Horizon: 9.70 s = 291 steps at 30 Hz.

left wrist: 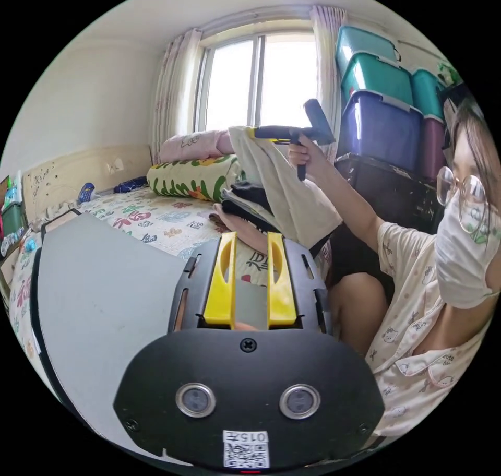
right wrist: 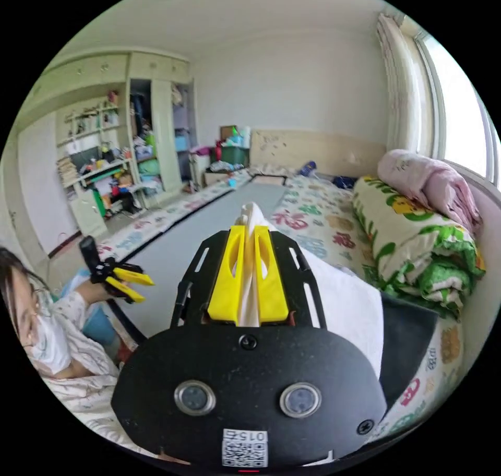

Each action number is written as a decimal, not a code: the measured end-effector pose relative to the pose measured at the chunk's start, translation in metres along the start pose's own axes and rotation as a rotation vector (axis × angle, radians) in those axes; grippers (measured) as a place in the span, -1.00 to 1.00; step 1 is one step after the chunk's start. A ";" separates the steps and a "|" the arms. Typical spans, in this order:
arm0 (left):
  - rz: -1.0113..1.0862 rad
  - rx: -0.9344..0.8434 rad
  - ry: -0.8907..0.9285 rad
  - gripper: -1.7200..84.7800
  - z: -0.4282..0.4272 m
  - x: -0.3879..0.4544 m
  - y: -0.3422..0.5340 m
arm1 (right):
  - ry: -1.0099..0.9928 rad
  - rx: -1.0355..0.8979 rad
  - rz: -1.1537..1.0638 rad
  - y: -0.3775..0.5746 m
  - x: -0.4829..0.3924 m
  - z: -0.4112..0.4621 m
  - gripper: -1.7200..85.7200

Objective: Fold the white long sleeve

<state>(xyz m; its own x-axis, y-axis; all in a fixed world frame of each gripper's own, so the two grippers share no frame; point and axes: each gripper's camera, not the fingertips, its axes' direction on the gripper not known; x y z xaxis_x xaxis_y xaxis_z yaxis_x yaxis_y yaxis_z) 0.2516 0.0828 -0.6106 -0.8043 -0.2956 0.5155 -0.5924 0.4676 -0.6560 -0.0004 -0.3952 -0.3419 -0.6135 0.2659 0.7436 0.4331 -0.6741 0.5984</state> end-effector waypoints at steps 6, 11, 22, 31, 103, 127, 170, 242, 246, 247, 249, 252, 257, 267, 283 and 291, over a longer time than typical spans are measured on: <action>-0.079 0.152 -0.013 -0.71 -0.058 0.009 0.012 | -0.400 0.098 -0.101 -0.015 -0.067 -0.064 -0.88; -0.085 0.225 -0.022 -0.67 -0.109 0.030 0.045 | -0.532 0.034 -0.082 0.032 -0.074 -0.051 -0.89; -0.104 -0.005 -0.144 -0.66 -0.122 0.107 0.141 | -1.051 -0.175 0.125 0.198 0.071 -0.037 -0.90; -0.363 0.184 -0.197 -0.83 -0.148 0.137 0.191 | -0.790 -0.124 -0.174 0.207 0.069 -0.139 -0.76; -0.198 0.619 -0.673 -0.96 -0.745 0.224 0.028 | -0.198 0.652 0.057 0.443 0.084 -0.279 -0.87; 0.054 1.106 -0.757 -0.96 -0.918 0.465 0.260 | -0.202 0.999 -0.215 0.429 -0.043 -0.391 -0.88; -0.856 0.212 -0.402 -0.93 -0.404 -0.230 0.698 | -0.233 -0.034 0.609 -0.021 0.282 0.193 -0.94; -0.358 0.121 -0.154 -0.78 -0.177 -0.062 0.336 | -0.495 -0.320 -0.051 0.038 0.037 0.185 -0.85; -0.066 -0.079 0.041 -0.78 -0.132 0.061 0.330 | -0.719 -0.370 -0.296 0.114 0.003 0.107 -0.82; -0.018 -0.086 0.048 -0.78 -0.126 0.082 0.331 | -0.738 -0.378 -0.340 0.124 -0.004 0.098 -0.82; 0.173 -0.148 0.082 -0.75 -0.101 0.159 0.323 | -0.751 -0.458 -0.522 0.163 -0.039 0.073 -0.78; 0.345 -0.199 0.209 -0.73 -0.076 0.234 0.311 | -0.761 -0.511 -0.670 0.207 -0.072 0.049 -0.71; 0.506 -0.254 0.336 -0.72 -0.043 0.319 0.307 | -0.624 -0.550 -0.825 0.251 -0.092 0.016 -0.69; 0.524 -0.335 0.339 -0.69 -0.009 0.370 0.299 | -0.477 -0.453 -0.778 0.286 -0.060 -0.003 -0.90; 0.361 -0.095 -0.008 -0.79 -0.103 0.355 0.323 | -0.643 -0.171 -0.121 0.229 0.061 0.014 -0.93; 0.053 0.086 -0.268 -0.92 -0.201 0.274 0.376 | -0.638 -0.118 -0.417 0.235 0.012 -0.020 -0.81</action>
<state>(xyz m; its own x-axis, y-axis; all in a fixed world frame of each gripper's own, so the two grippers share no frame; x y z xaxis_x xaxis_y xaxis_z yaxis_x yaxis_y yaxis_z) -0.1816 0.3445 -0.6052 -0.8113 -0.4878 0.3223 -0.5415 0.4194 -0.7286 0.0815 -0.5644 -0.1983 -0.1955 0.8356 0.5133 0.1545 -0.4906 0.8576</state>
